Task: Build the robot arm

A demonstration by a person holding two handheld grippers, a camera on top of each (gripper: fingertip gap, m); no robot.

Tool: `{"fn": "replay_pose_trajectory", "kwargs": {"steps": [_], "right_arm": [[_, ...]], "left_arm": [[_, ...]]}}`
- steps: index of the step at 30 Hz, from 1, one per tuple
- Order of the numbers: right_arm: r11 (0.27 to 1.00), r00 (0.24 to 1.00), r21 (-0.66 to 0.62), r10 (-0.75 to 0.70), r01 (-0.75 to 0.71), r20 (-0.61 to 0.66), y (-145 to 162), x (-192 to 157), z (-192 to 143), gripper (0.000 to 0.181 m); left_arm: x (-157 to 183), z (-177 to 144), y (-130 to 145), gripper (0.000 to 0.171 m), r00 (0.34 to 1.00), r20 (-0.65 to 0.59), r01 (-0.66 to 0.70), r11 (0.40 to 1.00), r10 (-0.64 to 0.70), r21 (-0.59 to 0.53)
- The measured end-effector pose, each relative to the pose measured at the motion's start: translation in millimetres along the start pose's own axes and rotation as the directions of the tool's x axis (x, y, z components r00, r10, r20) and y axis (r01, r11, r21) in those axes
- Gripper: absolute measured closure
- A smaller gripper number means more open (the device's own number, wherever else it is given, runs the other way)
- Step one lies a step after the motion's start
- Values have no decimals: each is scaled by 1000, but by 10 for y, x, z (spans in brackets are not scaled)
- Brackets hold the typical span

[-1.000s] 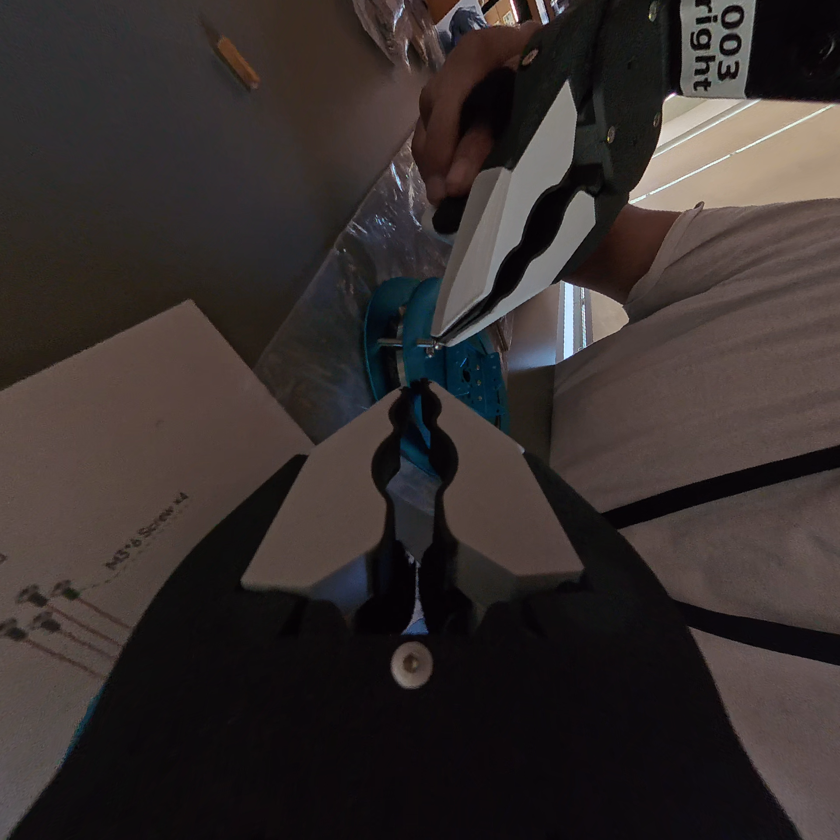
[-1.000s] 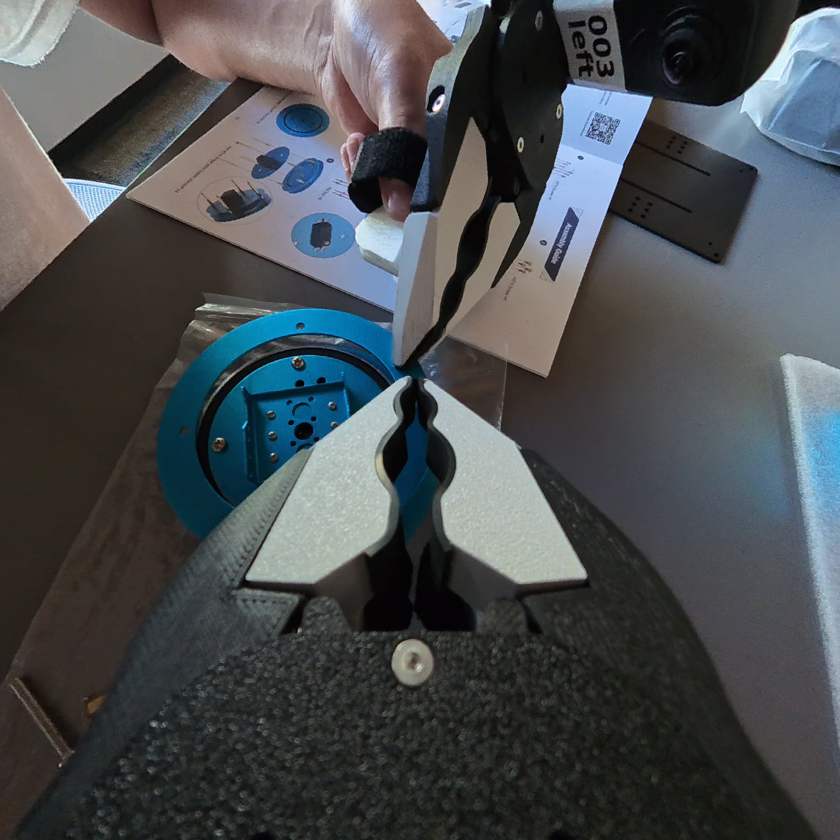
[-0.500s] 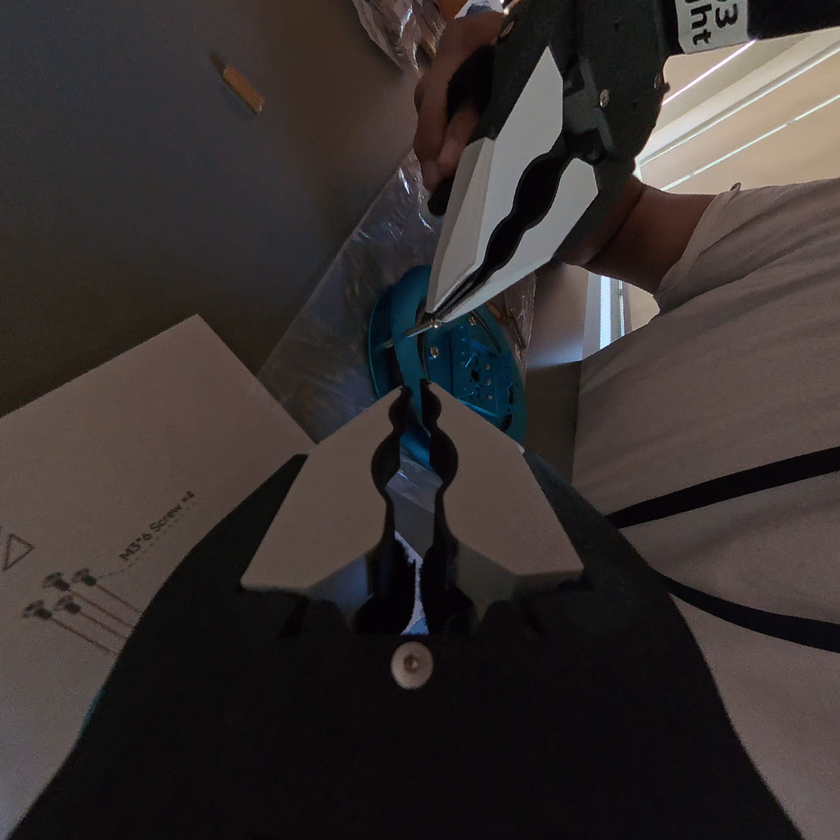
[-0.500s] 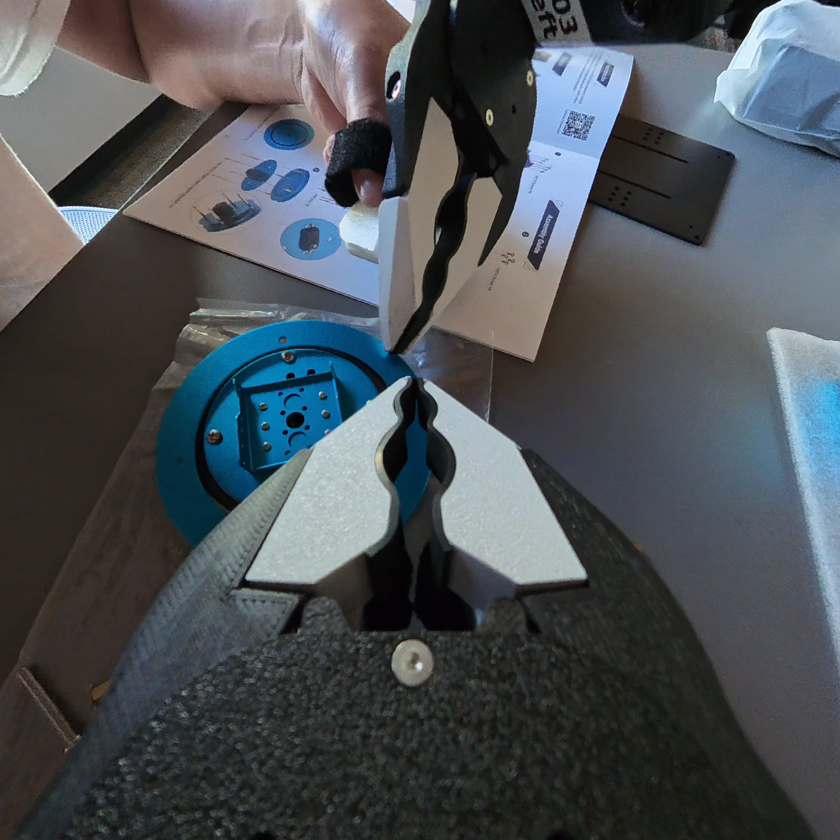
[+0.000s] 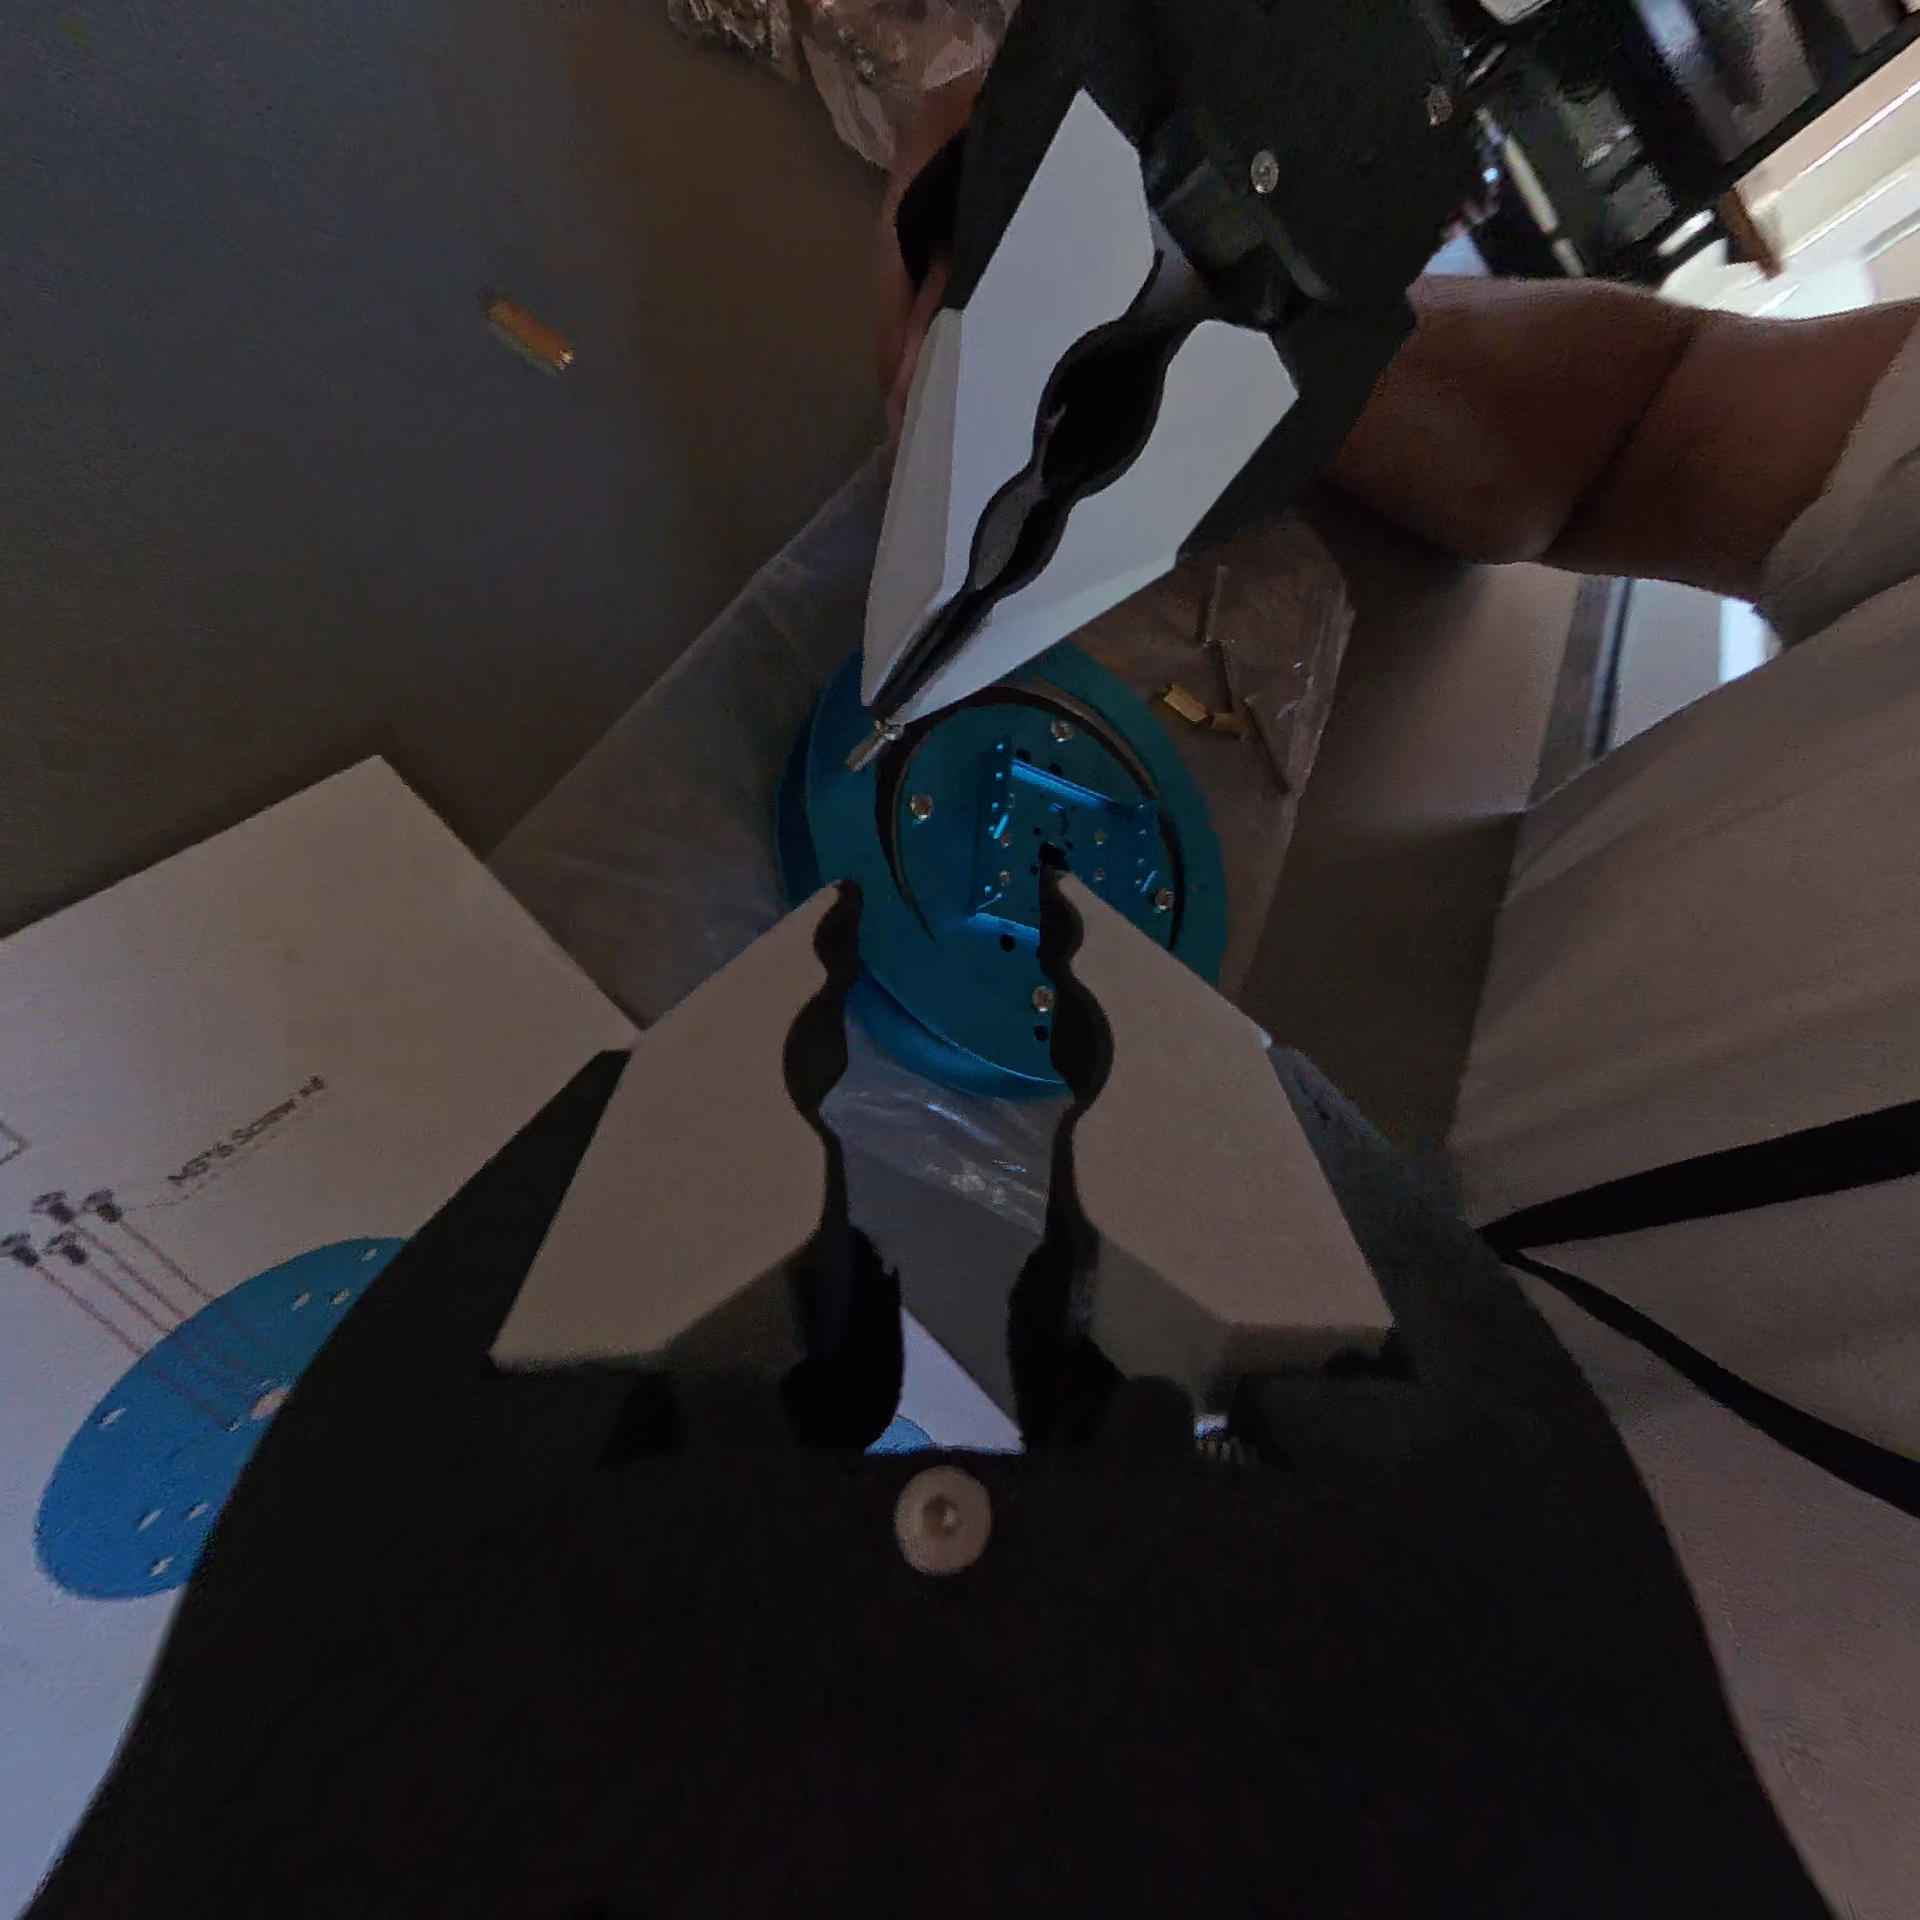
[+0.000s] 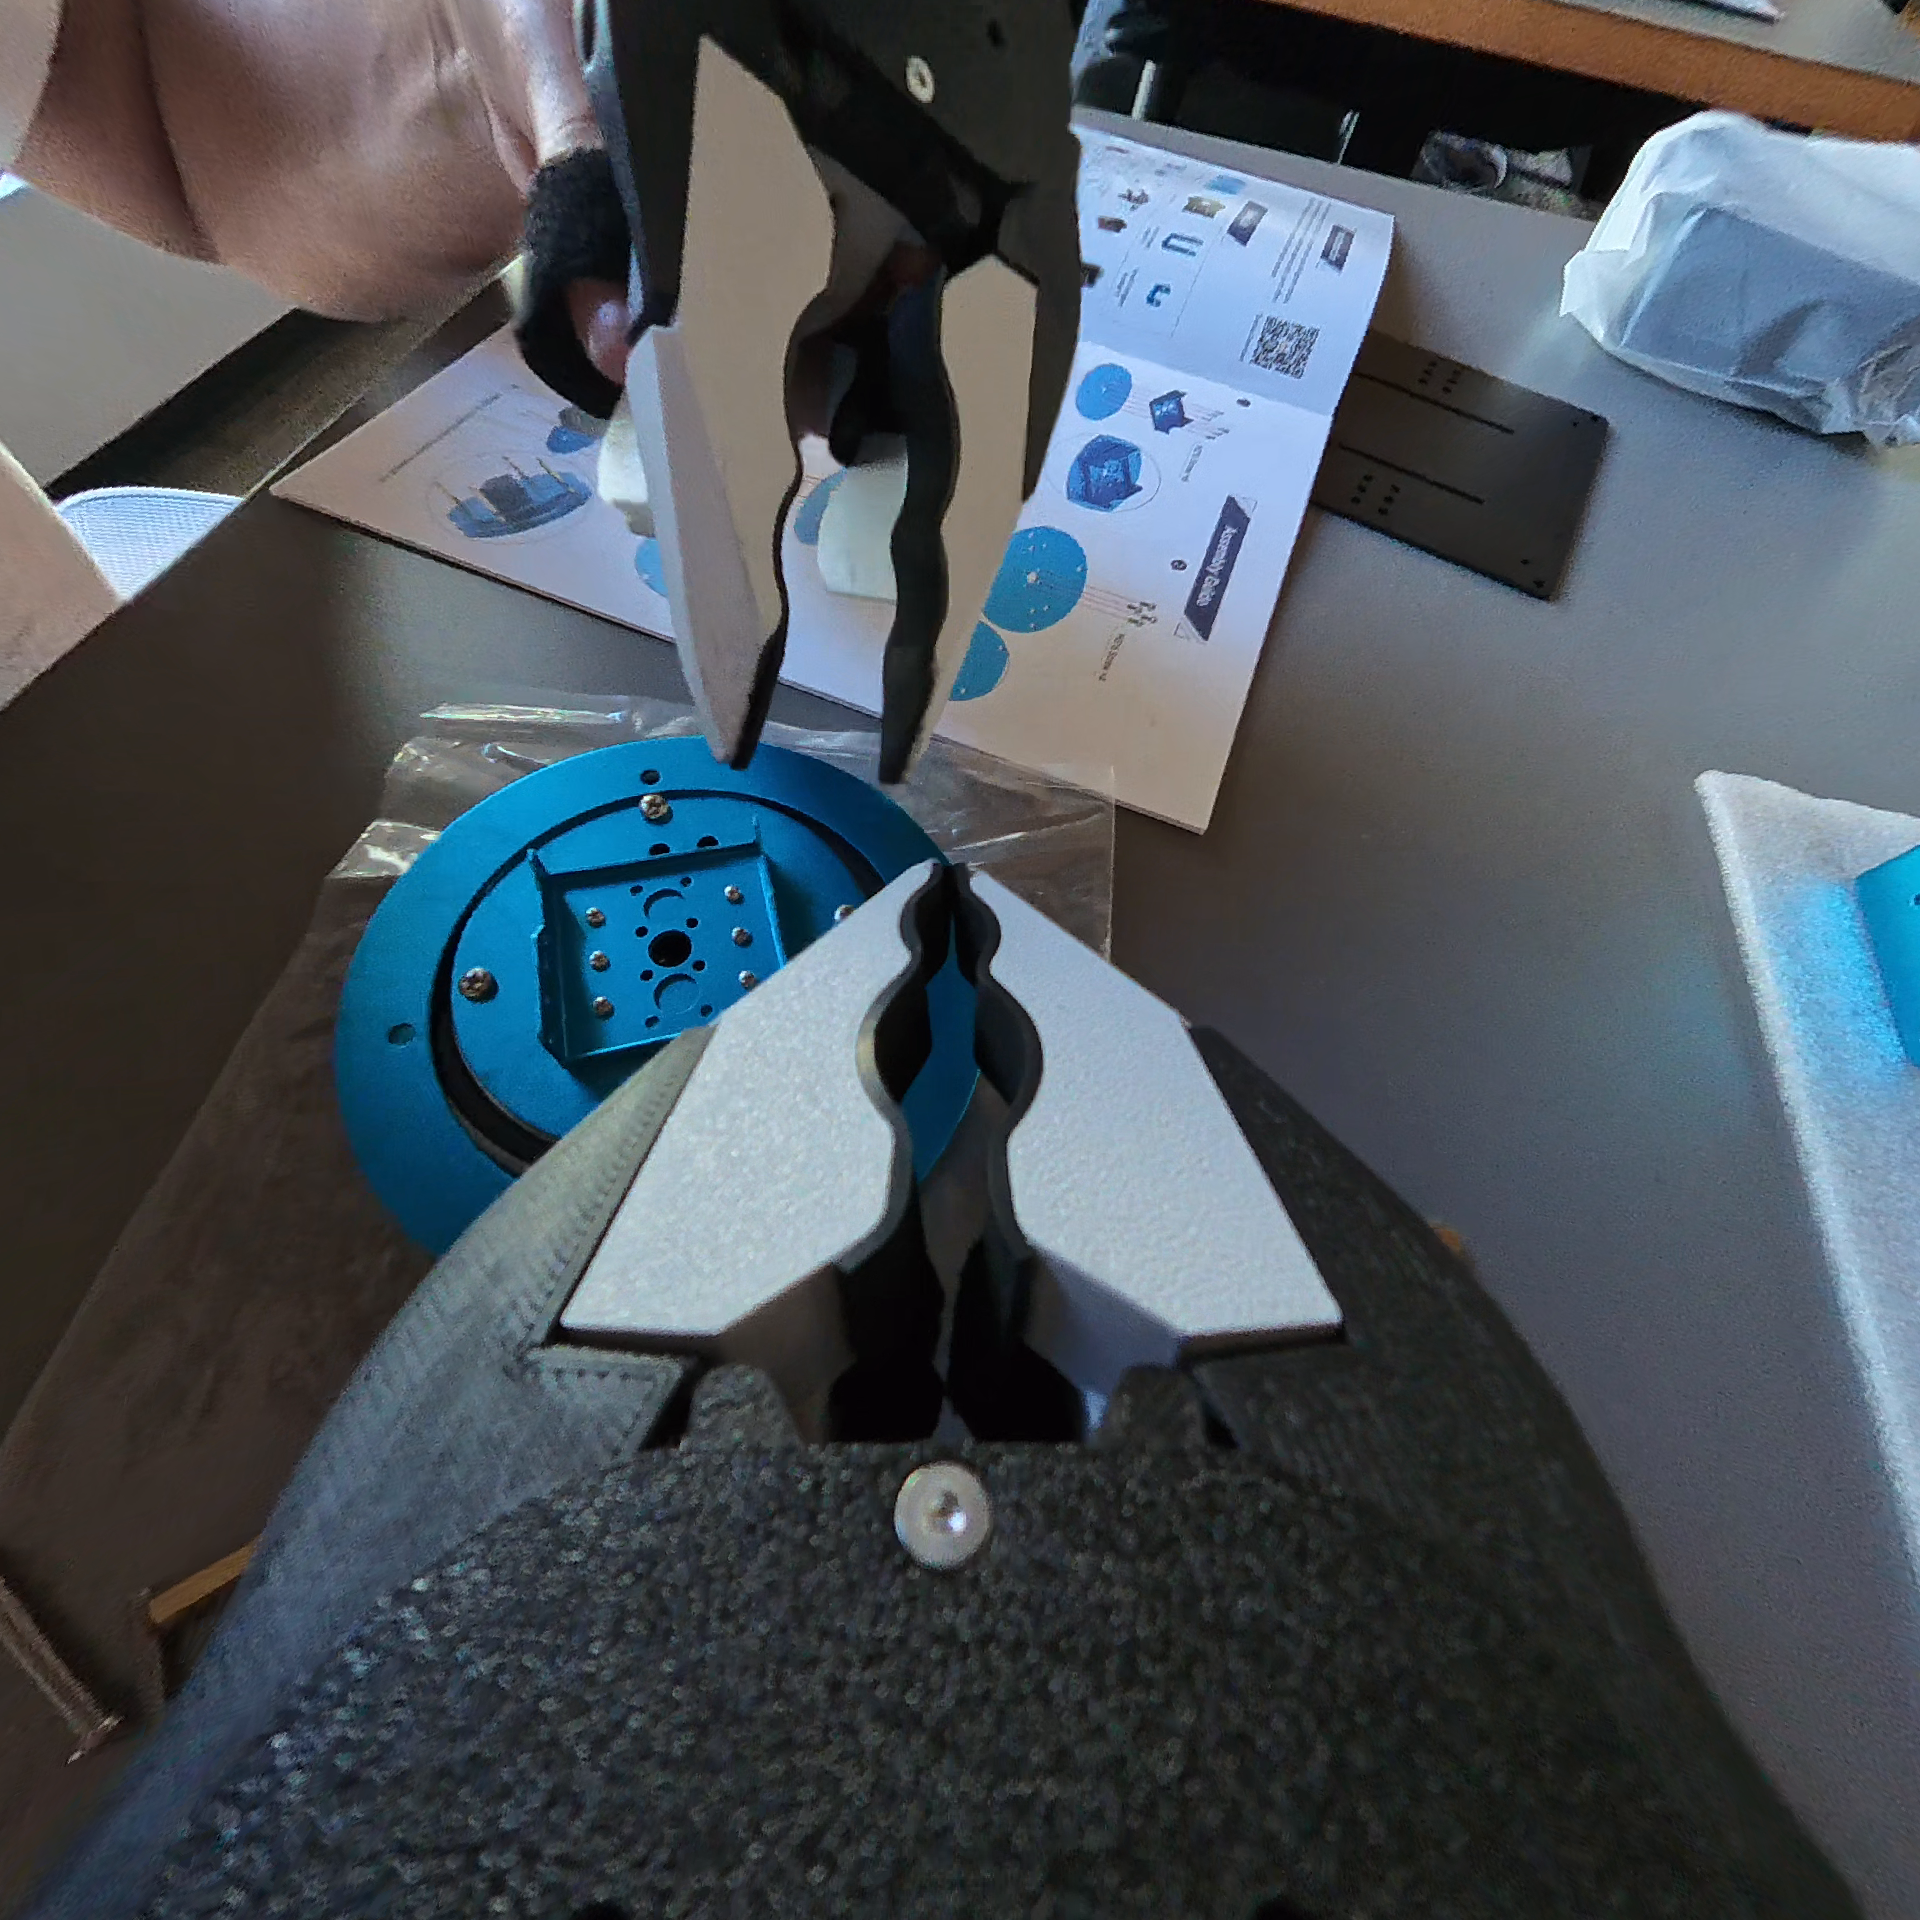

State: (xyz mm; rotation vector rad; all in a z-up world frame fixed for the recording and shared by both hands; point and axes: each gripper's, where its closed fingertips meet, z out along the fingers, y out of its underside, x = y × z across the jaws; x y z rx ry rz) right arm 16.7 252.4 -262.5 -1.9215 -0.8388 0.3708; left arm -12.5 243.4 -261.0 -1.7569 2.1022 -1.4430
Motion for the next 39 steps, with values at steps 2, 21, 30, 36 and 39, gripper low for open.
{"fn": "replay_pose_trajectory", "kwargs": {"steps": [2,21,30,36,39], "right_arm": [[1000,999,11,-13,14,-40,6,49,1,181],[999,997,-28,23,-25,-74,-36,66,-121,171],[952,959,-117,275,-282,-69,261,-343,-532,137],[948,928,-95,271,-303,-256,350,-599,-720,139],[956,888,-117,199,-269,-415,528,-484,-811,147]], "left_arm": [[-27,15,34,138,996,66,-52,999,52,-8],[-130,-43,265,135,959,254,-114,992,126,-60],[356,-119,210,135,977,155,-176,965,148,193],[738,-327,160,136,942,246,-319,836,228,446],[764,-430,111,136,910,333,-390,787,248,479]]}}
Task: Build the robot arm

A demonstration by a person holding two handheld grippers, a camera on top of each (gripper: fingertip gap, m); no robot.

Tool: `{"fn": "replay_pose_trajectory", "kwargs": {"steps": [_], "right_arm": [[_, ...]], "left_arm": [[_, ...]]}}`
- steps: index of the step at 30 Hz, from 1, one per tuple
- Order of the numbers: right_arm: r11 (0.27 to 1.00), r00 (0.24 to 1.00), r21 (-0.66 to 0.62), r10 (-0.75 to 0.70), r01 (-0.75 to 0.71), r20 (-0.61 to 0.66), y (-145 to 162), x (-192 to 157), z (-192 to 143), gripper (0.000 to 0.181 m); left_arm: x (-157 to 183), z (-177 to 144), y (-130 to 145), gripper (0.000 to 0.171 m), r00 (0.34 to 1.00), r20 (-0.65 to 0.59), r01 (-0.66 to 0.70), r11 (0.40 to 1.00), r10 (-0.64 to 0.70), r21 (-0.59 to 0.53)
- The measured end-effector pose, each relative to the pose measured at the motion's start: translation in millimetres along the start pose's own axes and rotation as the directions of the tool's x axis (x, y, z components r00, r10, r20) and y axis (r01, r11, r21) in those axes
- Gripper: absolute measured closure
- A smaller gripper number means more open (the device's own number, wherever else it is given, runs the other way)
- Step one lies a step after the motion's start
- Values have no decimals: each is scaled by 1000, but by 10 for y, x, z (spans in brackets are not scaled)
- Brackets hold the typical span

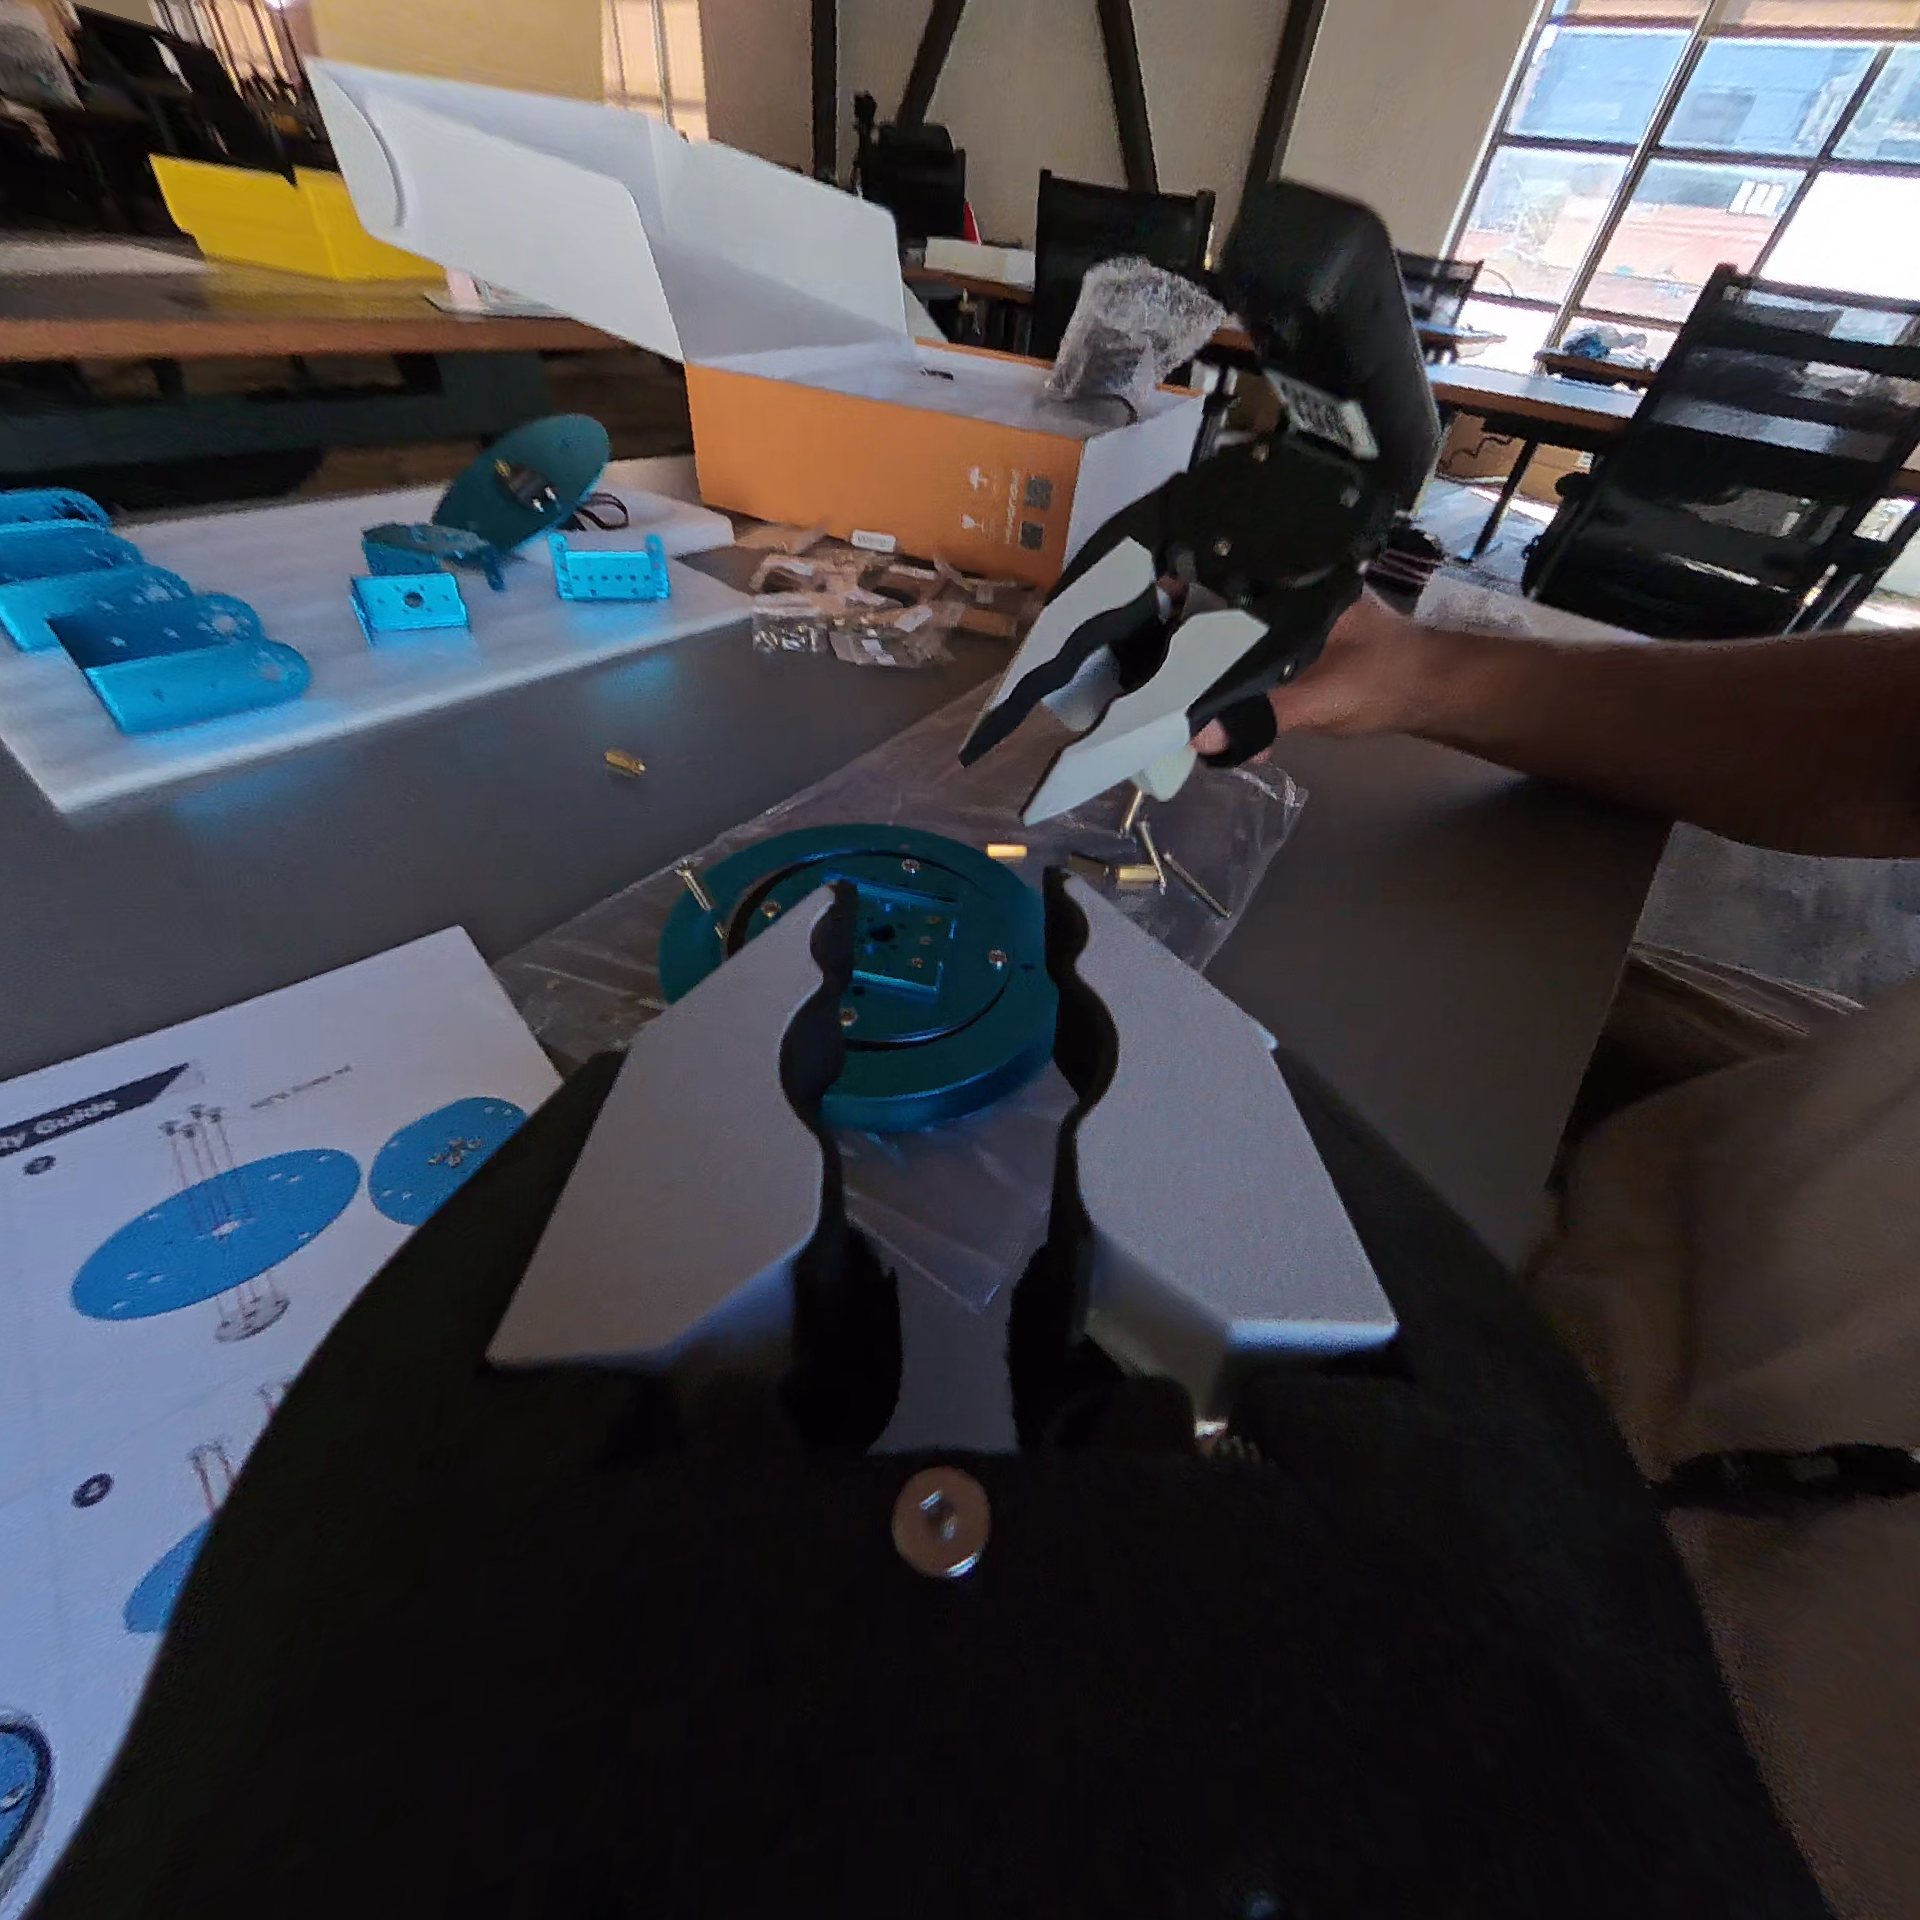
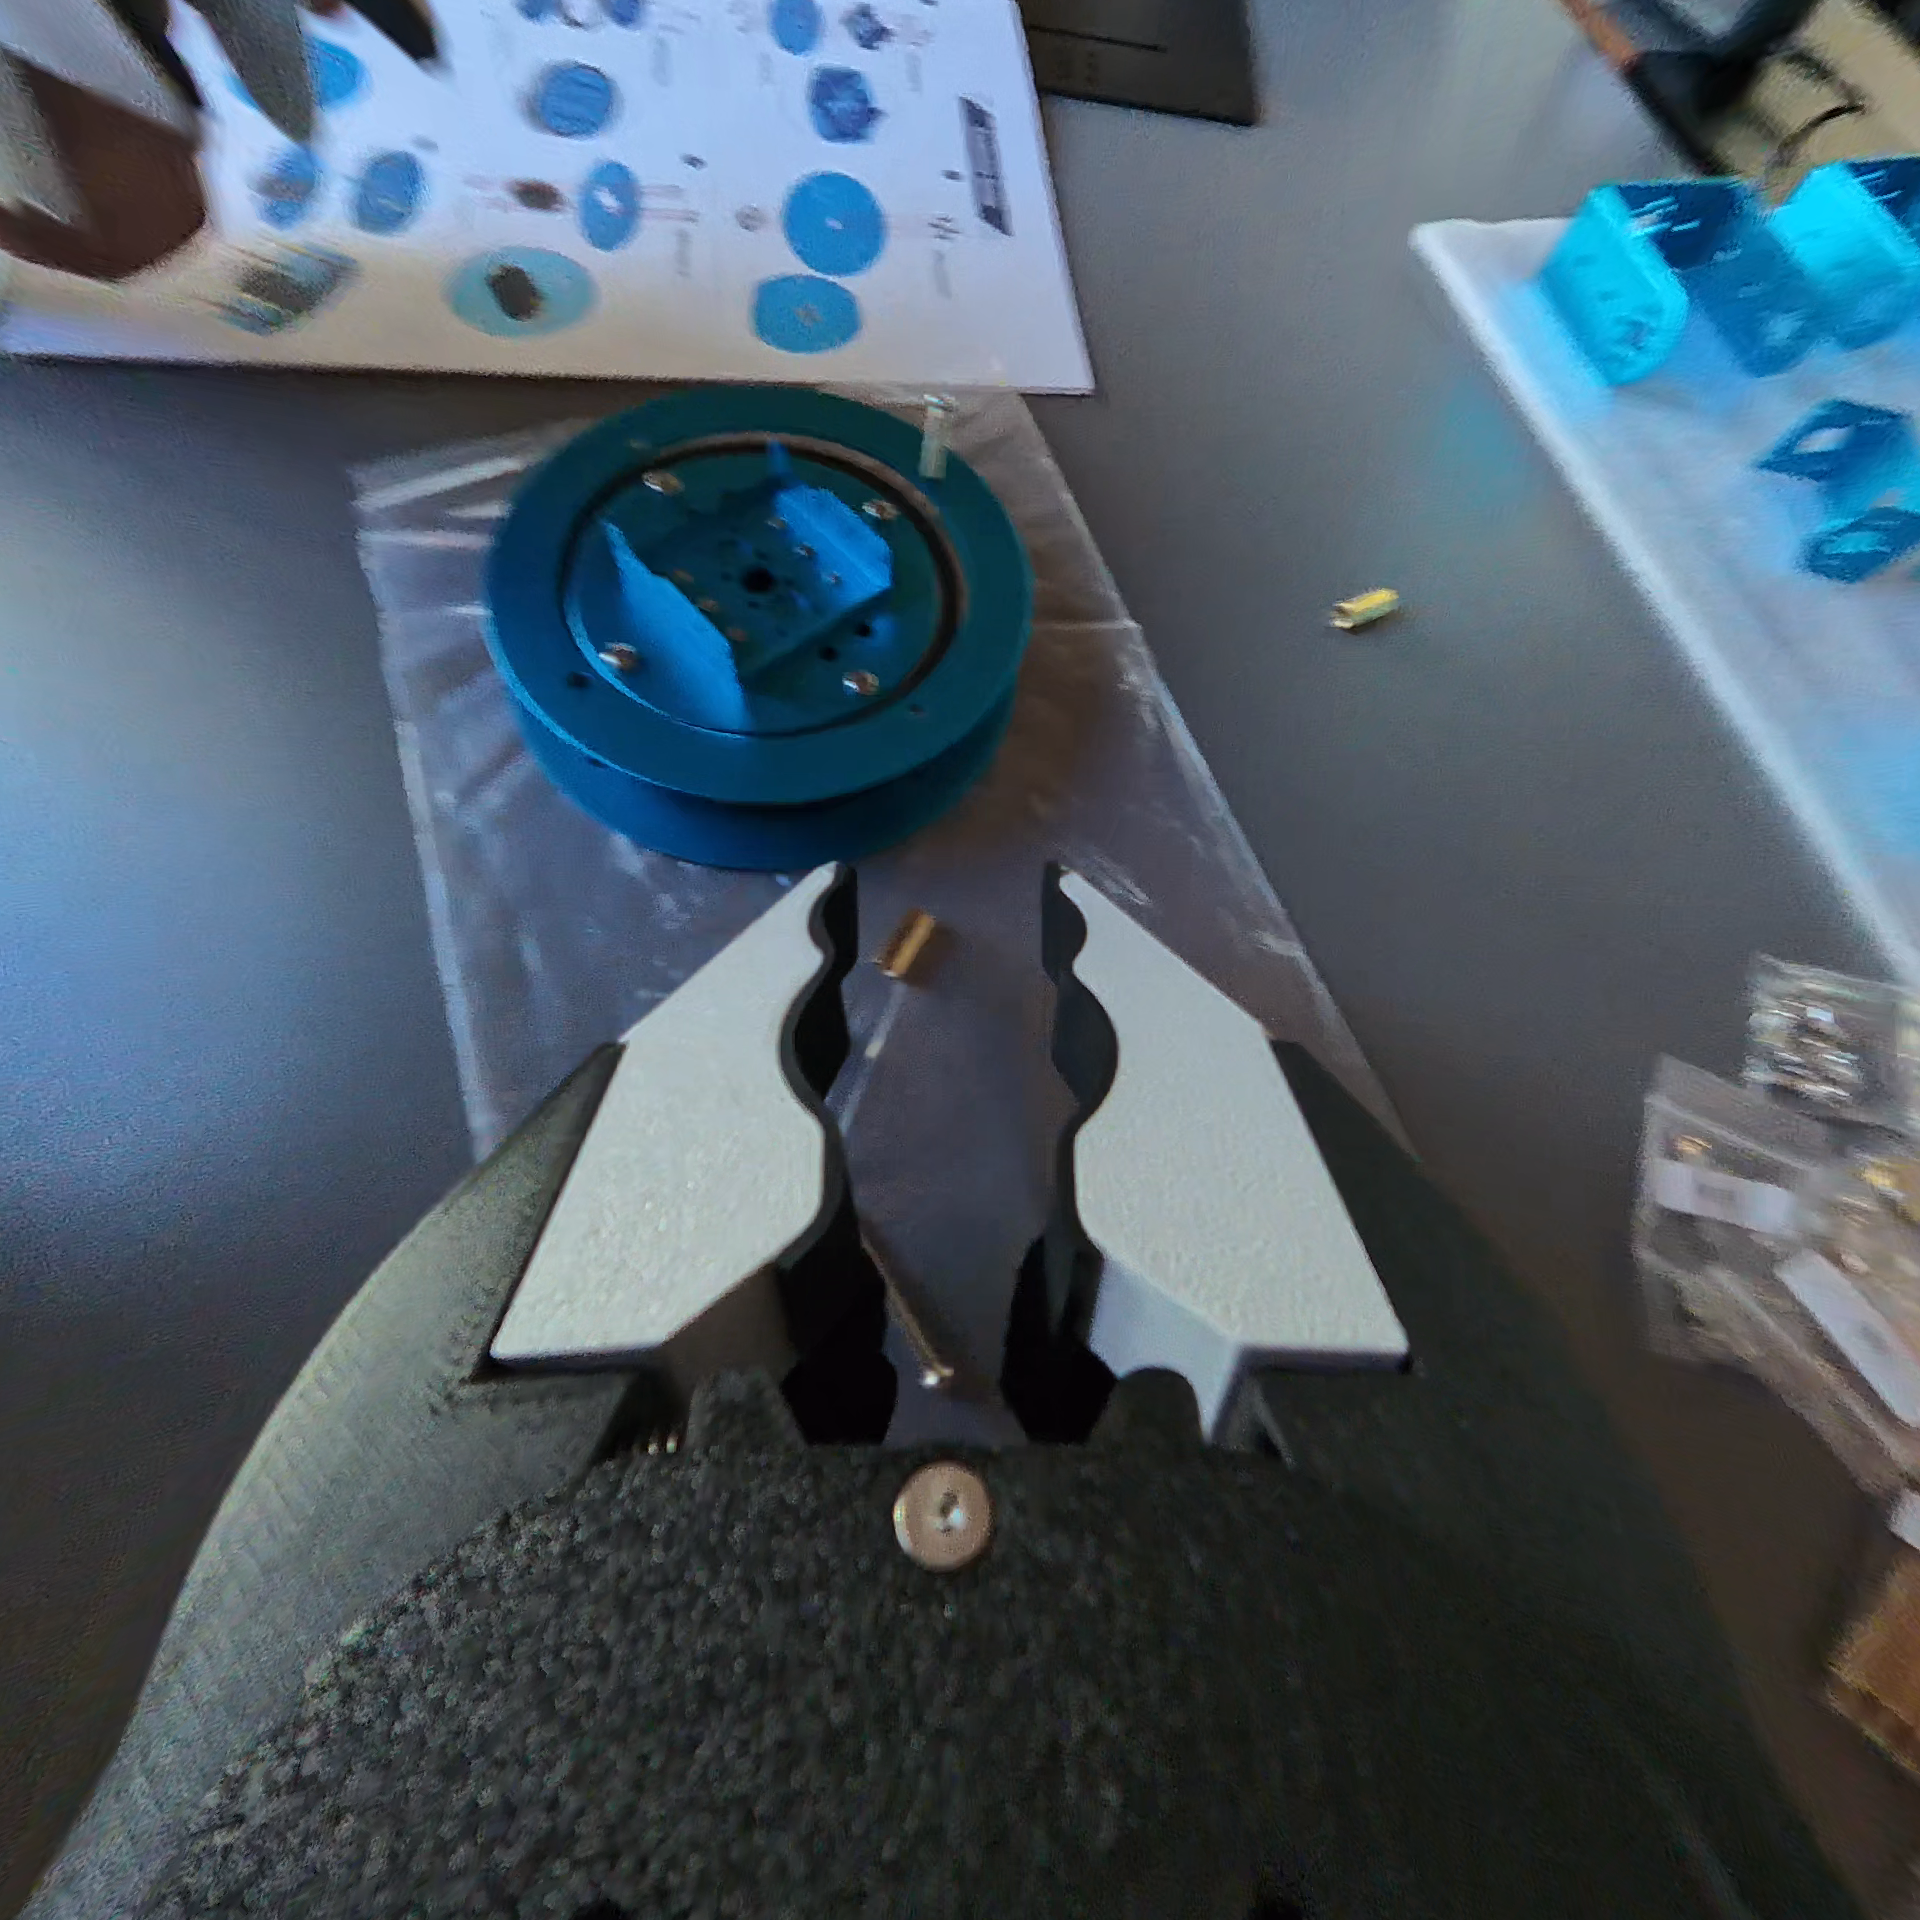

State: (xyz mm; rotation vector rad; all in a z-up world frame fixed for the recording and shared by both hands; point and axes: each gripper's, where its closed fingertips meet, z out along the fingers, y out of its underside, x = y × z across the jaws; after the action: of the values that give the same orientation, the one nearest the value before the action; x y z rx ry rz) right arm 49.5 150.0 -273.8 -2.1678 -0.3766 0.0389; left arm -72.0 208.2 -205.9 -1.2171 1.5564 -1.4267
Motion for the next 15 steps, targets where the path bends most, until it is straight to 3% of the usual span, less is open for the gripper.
{"fn": "replay_pose_trajectory", "kwargs": {"steps": [6,10,15], "right_arm": [[998,984,-44,-51,44,-172,84,366,-25,145],[999,976,-48,-10,-1,-219,110,517,-104,147],[997,970,-72,-32,15,-243,175,548,-228,148]], "left_arm": [[-245,-5,-49,139,978,190,-95,995,88,30],[-82,-92,-289,141,989,148,-51,974,19,220],[10,-123,-270,144,990,124,-90,966,61,241]]}}
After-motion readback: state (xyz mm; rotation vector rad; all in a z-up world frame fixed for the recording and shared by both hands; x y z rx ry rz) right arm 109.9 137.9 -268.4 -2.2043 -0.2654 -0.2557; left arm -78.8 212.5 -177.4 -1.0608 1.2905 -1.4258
